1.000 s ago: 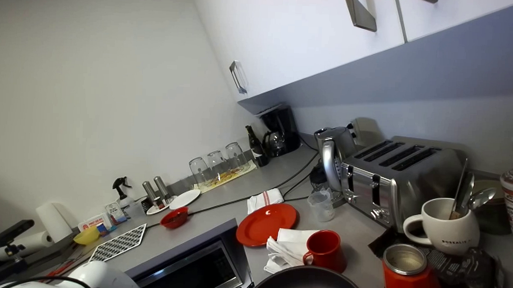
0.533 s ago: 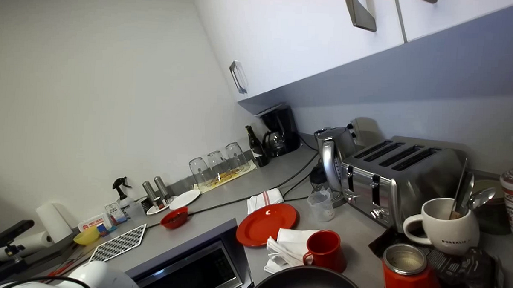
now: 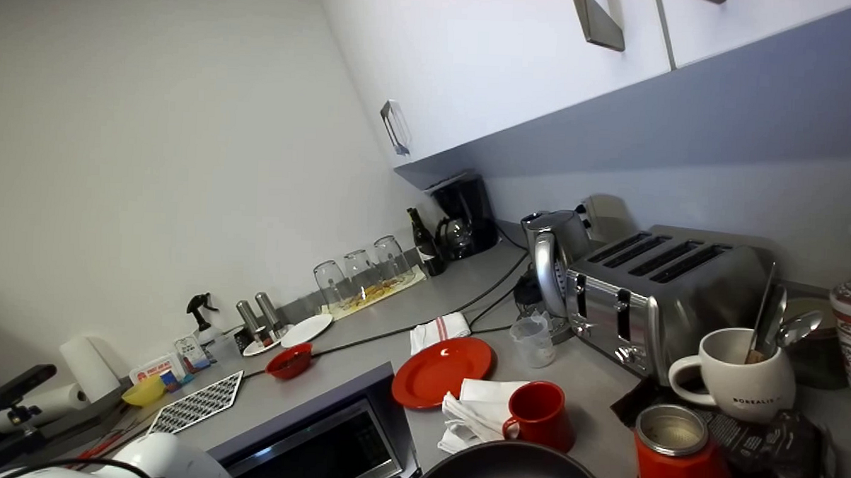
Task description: Open the first top drawer
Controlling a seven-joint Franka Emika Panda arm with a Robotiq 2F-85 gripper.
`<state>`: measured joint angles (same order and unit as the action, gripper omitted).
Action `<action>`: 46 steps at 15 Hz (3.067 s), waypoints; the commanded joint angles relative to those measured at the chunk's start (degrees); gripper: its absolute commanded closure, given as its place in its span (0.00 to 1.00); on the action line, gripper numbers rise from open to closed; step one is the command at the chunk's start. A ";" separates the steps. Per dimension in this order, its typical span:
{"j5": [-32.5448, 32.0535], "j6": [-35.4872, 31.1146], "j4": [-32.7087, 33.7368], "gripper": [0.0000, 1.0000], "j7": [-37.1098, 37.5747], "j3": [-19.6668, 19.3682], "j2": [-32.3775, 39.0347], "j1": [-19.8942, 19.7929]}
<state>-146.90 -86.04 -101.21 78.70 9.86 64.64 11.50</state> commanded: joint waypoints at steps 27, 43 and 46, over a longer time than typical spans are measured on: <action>10.10 4.97 4.55 0.93 5.53 7.96 3.69 3.92; 13.71 9.31 2.90 0.93 7.31 8.21 4.09 5.53; 13.69 12.36 1.14 0.93 7.77 8.90 4.35 6.69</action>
<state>-134.70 -78.38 -98.02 78.30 16.03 67.41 14.01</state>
